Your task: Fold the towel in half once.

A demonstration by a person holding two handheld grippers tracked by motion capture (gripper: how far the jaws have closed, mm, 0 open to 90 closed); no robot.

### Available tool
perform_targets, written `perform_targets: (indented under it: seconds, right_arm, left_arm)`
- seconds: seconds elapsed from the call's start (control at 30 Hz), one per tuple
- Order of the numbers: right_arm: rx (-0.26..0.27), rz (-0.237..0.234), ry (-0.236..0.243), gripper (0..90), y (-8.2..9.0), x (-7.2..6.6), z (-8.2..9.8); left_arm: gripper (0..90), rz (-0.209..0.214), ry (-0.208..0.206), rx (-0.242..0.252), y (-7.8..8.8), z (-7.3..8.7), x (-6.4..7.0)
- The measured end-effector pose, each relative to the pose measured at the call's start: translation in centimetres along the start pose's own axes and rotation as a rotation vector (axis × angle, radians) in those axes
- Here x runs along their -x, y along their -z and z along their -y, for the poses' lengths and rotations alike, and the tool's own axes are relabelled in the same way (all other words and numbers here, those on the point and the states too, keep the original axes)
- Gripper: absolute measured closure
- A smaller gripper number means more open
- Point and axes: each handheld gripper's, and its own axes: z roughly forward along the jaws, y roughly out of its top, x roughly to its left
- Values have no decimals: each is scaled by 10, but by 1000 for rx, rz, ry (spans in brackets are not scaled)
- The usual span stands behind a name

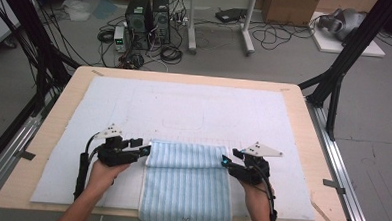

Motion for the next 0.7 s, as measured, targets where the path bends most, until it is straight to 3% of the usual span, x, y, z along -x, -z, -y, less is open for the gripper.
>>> perform_targets:
  seconds: [0.13, 0.33, 0.53, 0.67, 0.7]
  right_arm:
    - [10, 16, -16, 458, -4, 6, -12]
    - [-26, 32, -25, 443, -22, 15, -23]
    - [-139, 58, -20, 463, -50, 25, -32]
    - [-229, 48, 10, 496, -66, 26, -28]
    - [-245, 41, 9, 509, -68, 26, -27]
  left_arm:
    - [444, -14, 10, -12, -11, -14, -10]
    - [452, -17, 38, -105, -36, -15, -17]
    - [628, -22, 37, -183, -49, -7, -18]
    - [835, -17, -6, -210, -52, -4, -16]
    - [839, -23, -12, -209, -52, -3, -15]
